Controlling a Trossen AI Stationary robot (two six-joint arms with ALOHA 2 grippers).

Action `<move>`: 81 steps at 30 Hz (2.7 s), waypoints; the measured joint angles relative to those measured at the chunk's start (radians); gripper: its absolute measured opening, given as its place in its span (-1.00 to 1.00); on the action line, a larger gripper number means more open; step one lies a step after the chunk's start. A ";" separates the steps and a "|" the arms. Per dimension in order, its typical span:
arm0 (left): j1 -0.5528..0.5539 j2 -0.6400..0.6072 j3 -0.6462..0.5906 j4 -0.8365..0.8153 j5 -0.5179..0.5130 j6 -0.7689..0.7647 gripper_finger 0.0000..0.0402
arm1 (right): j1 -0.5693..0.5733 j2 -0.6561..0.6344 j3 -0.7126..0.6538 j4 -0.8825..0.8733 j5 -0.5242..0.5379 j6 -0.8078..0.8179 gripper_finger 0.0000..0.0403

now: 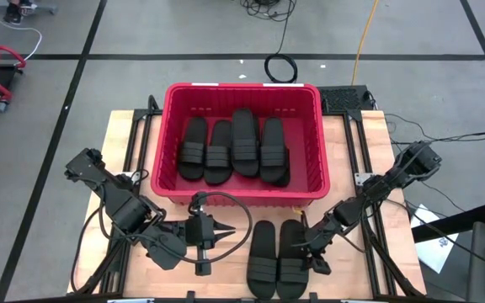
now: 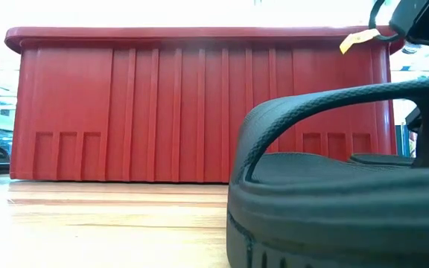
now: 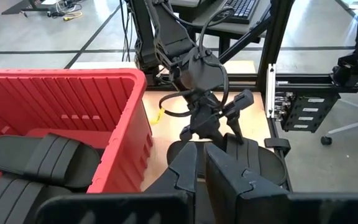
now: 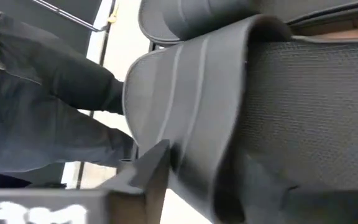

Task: Pick and place slides into bin
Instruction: Put the black slide into the red bin

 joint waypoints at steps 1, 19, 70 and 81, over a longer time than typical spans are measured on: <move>0.000 0.000 0.000 -0.001 0.000 0.000 -0.87 | 0.000 -0.004 0.000 0.002 -0.009 0.002 -0.33; -0.012 0.000 0.000 -0.024 0.090 0.078 -0.87 | 0.061 -0.293 0.221 -0.199 -0.059 0.076 -0.98; 0.009 -0.236 0.000 -0.217 -0.136 0.016 -0.87 | -1.173 0.337 1.118 -0.699 -0.764 -1.150 -0.99; 0.220 -0.252 0.000 -0.325 -0.114 0.031 -0.87 | -1.126 0.268 1.118 -0.735 -0.834 -1.081 -0.99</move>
